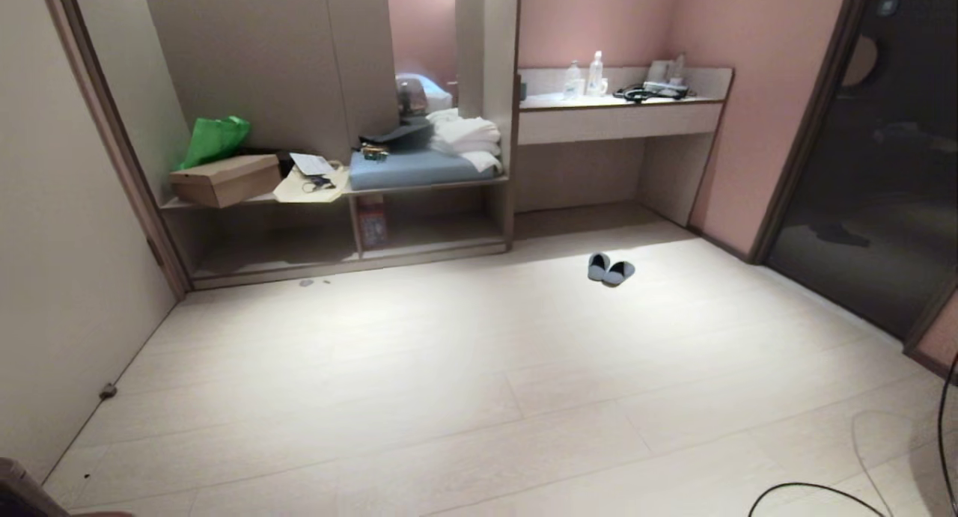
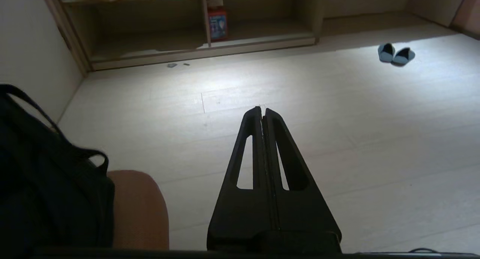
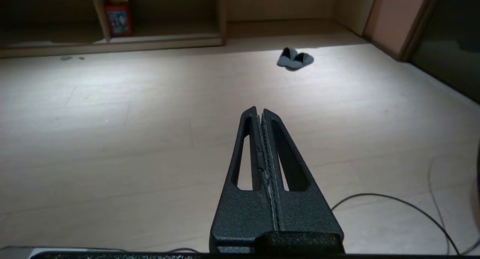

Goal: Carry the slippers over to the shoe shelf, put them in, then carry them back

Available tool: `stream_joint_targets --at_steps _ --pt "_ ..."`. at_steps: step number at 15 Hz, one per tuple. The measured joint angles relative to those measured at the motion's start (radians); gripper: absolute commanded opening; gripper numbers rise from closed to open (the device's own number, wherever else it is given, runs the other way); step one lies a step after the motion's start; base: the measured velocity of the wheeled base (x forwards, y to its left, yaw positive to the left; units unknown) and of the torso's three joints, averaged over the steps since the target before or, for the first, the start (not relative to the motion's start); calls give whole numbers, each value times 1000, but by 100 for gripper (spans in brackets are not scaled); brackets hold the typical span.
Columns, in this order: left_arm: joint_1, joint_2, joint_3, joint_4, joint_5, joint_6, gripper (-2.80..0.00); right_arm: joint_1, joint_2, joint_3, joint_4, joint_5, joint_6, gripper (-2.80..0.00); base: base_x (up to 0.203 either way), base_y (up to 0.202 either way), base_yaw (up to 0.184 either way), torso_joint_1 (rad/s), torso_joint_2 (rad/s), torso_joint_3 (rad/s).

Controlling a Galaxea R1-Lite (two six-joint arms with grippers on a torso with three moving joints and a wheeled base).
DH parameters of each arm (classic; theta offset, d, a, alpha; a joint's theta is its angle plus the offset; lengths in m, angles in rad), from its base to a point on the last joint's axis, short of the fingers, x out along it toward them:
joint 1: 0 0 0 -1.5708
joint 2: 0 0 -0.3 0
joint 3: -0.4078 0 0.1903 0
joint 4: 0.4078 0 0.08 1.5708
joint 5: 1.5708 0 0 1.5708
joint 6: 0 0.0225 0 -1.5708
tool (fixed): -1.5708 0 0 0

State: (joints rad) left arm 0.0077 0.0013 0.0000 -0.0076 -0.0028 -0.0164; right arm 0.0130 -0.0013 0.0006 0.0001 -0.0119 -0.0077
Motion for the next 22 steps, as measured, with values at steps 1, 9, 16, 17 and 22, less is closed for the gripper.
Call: stream_joint_targets --at_steps 1,9,16,17,22 --pt "-2 0 0 0 0 0 -280 -3 0 -1 1 1 1 -280 -163 0 1 -2 0 4" --pt "-2 0 0 2 2 0 -280 -4 0 -1 -2 3 -2 -280 -10 0 1 0 0 0" --pt "-2 0 0 2 1 0 -280 -3 0 -1 -1 3 -3 -280 0 0 0 0 0 0" --pt "-2 0 0 3 1 0 -280 -4 0 -1 -2 3 -2 -280 0 0 0 0 0 0" --pt "-2 0 0 2 1 0 -280 -3 0 -1 -1 3 -4 -280 0 0 0 0 0 0"
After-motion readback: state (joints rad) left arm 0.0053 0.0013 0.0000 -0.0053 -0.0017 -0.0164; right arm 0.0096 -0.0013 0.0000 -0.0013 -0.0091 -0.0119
